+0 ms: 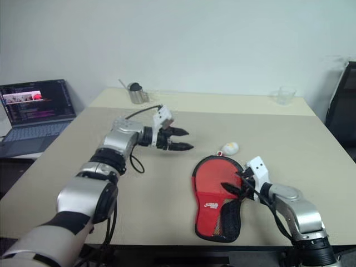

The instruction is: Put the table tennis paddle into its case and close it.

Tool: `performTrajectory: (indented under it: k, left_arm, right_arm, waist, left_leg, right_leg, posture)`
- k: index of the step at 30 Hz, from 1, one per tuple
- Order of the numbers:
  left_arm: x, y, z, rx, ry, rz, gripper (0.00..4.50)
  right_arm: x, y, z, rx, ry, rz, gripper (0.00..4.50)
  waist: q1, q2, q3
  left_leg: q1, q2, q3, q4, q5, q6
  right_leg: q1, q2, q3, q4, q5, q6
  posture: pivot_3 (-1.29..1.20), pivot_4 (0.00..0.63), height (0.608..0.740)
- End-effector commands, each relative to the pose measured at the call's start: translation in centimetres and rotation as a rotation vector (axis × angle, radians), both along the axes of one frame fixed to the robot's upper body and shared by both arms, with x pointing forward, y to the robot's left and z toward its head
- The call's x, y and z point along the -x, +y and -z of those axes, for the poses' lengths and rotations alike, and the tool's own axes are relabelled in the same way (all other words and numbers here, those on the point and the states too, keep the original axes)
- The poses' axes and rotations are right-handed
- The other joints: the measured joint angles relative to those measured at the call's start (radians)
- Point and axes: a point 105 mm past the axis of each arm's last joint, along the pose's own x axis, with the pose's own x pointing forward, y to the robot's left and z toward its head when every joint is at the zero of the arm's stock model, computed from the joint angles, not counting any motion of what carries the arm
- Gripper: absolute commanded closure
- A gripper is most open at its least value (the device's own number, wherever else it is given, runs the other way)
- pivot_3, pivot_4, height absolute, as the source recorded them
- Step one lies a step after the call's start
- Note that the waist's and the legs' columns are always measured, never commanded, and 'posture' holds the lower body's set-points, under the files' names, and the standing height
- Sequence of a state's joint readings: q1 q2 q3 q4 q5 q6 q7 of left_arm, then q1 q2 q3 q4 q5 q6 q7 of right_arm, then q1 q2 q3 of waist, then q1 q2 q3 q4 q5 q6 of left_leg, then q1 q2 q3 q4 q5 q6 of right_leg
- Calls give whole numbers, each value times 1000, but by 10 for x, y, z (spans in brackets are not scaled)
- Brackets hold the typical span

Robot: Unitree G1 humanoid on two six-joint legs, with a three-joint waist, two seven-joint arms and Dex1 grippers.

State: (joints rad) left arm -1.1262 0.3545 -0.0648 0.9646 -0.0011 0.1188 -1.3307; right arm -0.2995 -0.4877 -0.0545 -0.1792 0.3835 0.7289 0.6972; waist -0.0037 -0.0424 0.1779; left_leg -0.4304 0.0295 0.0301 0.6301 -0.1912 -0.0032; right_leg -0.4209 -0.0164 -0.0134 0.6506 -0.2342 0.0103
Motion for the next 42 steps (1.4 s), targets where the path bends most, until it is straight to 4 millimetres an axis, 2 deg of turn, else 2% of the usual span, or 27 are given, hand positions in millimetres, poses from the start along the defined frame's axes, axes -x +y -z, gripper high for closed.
performTrajectory:
  k: [1, 5, 8, 13, 15, 23, 29, 36, 37, 38, 42]
  left_arm:
    - [15, -30, -8, 87, -59, 79, 791]
    - [24, -56, 21, 89, -121, 49, 791]
    - [23, -74, 26, 143, -149, -5, 791]
    - [16, -93, 49, 81, -202, -102, 791]
    - [14, -97, 61, 64, -191, -145, 791]
    - [14, -92, 93, 4, -123, -229, 791]
    - [16, -85, 96, -1, -121, -249, 791]
    - [15, -79, 95, 0, -120, -285, 791]
    - [16, -79, 95, 0, -120, -287, 791]
    - [16, -80, 95, 0, -118, -289, 767]
    - [17, -84, 101, 3, -96, -300, 767]
  right_arm:
    - [-12, -13, -38, -80, -98, 51, 190]
    - [-33, -22, -64, -163, -151, 159, 190]
    - [-54, -33, -76, -236, -144, 290, 190]
    - [-88, -43, -75, -305, -75, 496, 190]
    - [-99, -39, -69, -315, -40, 548, 190]
    - [-130, -11, -40, -326, 65, 639, 190]
    - [-142, 13, -24, -326, 111, 625, 190]
    - [-146, 24, -14, -321, 140, 632, 190]
    - [-146, 24, -13, -320, 142, 634, 190]
    - [-146, 24, -12, -318, 142, 638, 371]
    - [-147, 20, -12, -314, 136, 654, 371]
  waist:
    - [3, 0, 0]
    - [3, 0, 0]
    - [3, 0, 0]
    - [1, 2, -1]
    - [-1, 3, -1]
    - [-4, 3, -1]
    - [-15, 4, -2]
    - [-26, 4, -2]
    - [-26, 4, -2]
    - [-27, 4, -2]
    - [-26, 4, -2]
  left_leg:
    - [0, 0, 0, 0, 0, 0]
    - [0, 0, -1, 2, 0, 0]
    - [0, 0, -1, 3, 0, 0]
    - [3, 0, 0, 5, 1, 1]
    - [5, 0, 1, 5, 1, 1]
    - [5, 0, 2, 4, 1, 2]
    - [6, 0, 2, 4, 1, 2]
    - [6, 0, 2, 4, 1, 2]
    - [6, 0, 2, 4, 1, 2]
    - [7, 0, 2, 4, 1, 2]
    - [8, 0, 2, 4, 1, 2]
  right_leg:
    - [0, 0, 0, 0, 0, 0]
    - [0, -1, 2, 2, 1, 1]
    - [-1, -1, 3, 6, 1, 1]
    - [-1, -1, 4, 11, 0, 0]
    - [-1, -1, 4, 12, 0, 0]
    - [-1, 0, 4, 12, 0, 0]
    - [0, 0, 4, 13, 0, 0]
    - [0, 1, 4, 12, 0, 0]
    - [0, 1, 4, 13, 0, 0]
    - [0, 1, 4, 13, 0, 0]
    - [1, 1, 4, 13, 0, 0]
  posture:
    - [0, 150, 740]
    - [0, 150, 740]
    - [0, 150, 740]
    - [0, 150, 740]
    - [0, 150, 740]
    - [0, 150, 740]
    - [0, 150, 740]
    - [0, 150, 740]
    - [0, 150, 740]
    - [0, 150, 740]
    - [0, 150, 740]
